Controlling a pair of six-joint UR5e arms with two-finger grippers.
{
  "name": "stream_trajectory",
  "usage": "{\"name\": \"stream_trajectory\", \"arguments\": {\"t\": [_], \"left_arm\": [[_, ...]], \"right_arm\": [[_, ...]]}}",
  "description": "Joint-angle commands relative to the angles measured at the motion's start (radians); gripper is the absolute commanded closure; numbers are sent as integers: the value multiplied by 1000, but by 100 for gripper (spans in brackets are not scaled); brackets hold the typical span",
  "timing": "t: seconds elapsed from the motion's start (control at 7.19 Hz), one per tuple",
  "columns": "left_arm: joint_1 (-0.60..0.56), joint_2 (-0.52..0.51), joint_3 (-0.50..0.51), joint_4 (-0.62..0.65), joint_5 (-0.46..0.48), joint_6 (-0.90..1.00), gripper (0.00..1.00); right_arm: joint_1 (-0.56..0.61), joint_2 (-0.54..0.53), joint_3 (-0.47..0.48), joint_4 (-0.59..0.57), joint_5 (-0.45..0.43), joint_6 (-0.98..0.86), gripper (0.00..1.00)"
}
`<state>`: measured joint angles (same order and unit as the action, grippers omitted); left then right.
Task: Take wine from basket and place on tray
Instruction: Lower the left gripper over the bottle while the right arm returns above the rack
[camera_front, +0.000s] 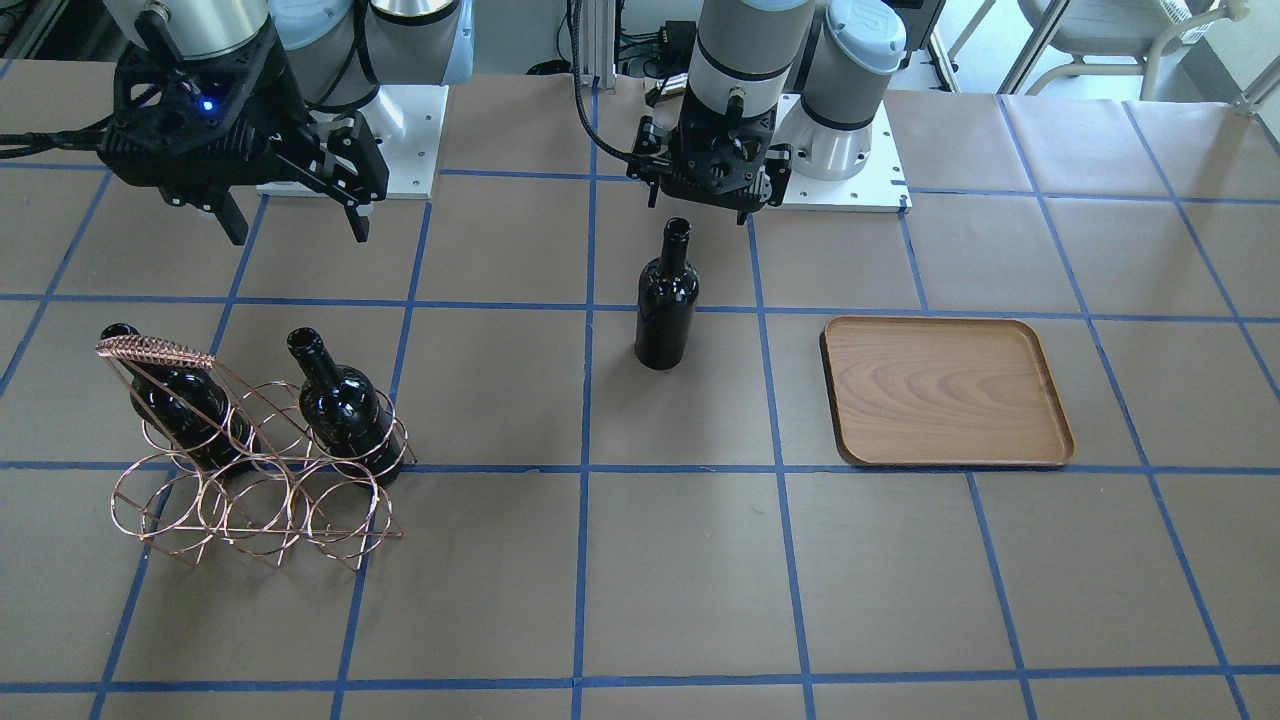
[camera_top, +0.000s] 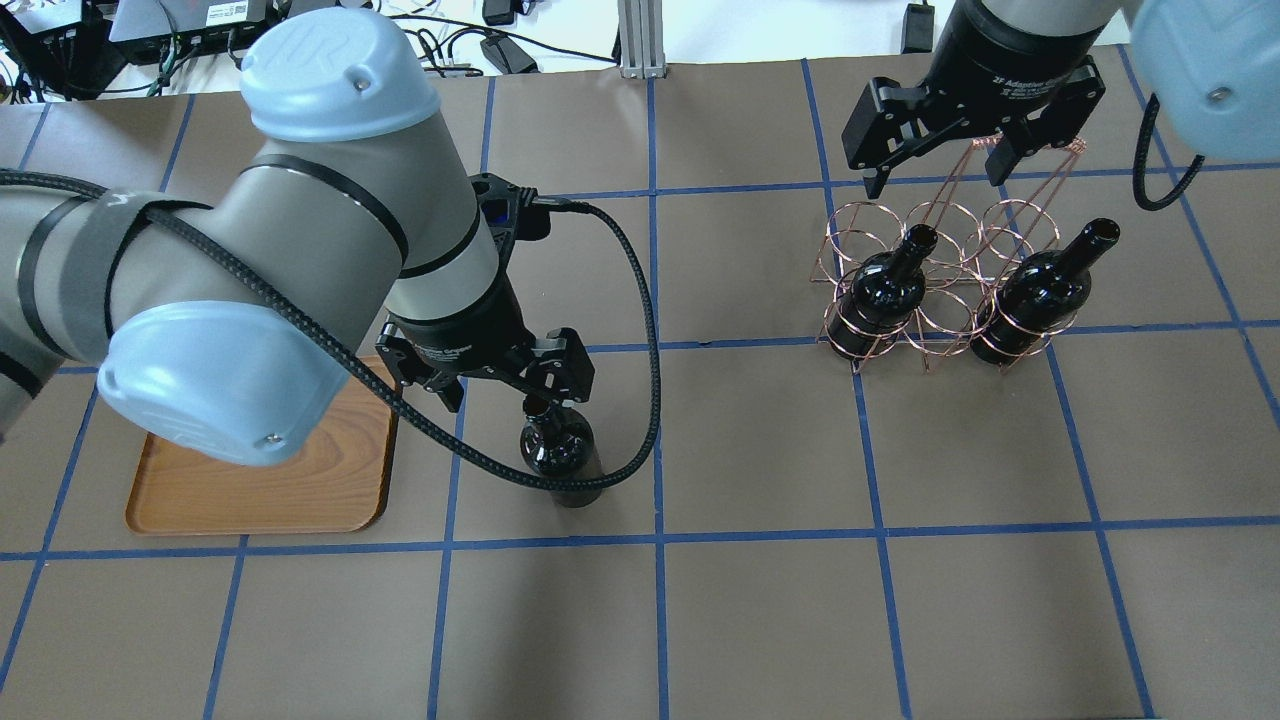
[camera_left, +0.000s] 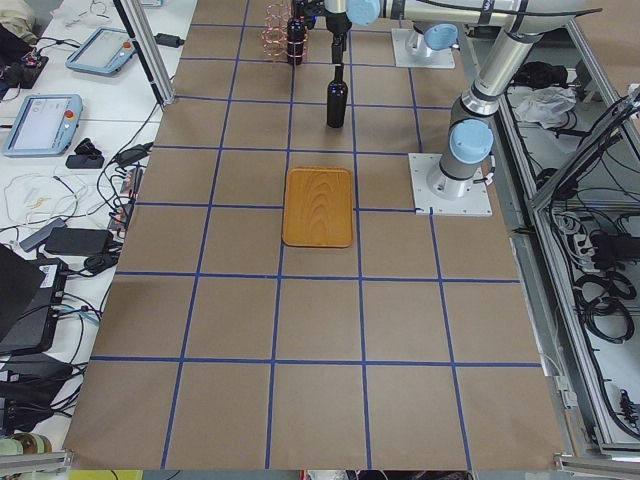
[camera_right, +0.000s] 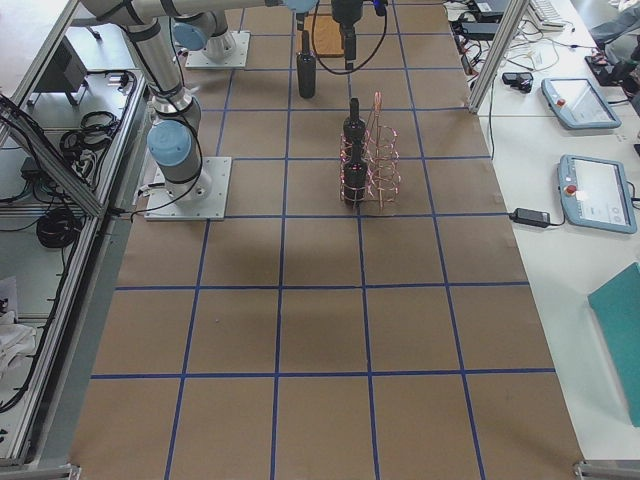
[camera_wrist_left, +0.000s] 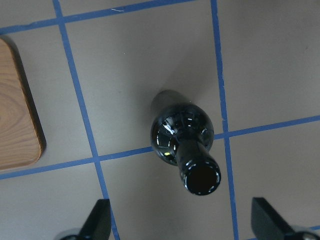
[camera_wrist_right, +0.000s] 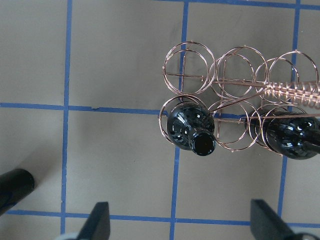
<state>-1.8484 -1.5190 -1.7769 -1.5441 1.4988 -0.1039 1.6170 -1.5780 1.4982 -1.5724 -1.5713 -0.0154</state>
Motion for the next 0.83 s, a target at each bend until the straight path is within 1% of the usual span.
{"name": "stream_trajectory", "arguments": {"t": [0.0,0.28,0.42,0.7], "left_arm": [[-3,-44,-6,45,-2,1,0],[-3,-88,-7,70,-2,7,1],[-6,-95,-9,70,-3,9,3],[-6,-98,-44,71,0,26,10]], "right_arm": [[0,1,1,2,4,6,0],[-2,-2,1,5,-7,5,0],[-2,-2,1,0,-7,6,0],[-2,-2,1,2,-6,6,0]]}}
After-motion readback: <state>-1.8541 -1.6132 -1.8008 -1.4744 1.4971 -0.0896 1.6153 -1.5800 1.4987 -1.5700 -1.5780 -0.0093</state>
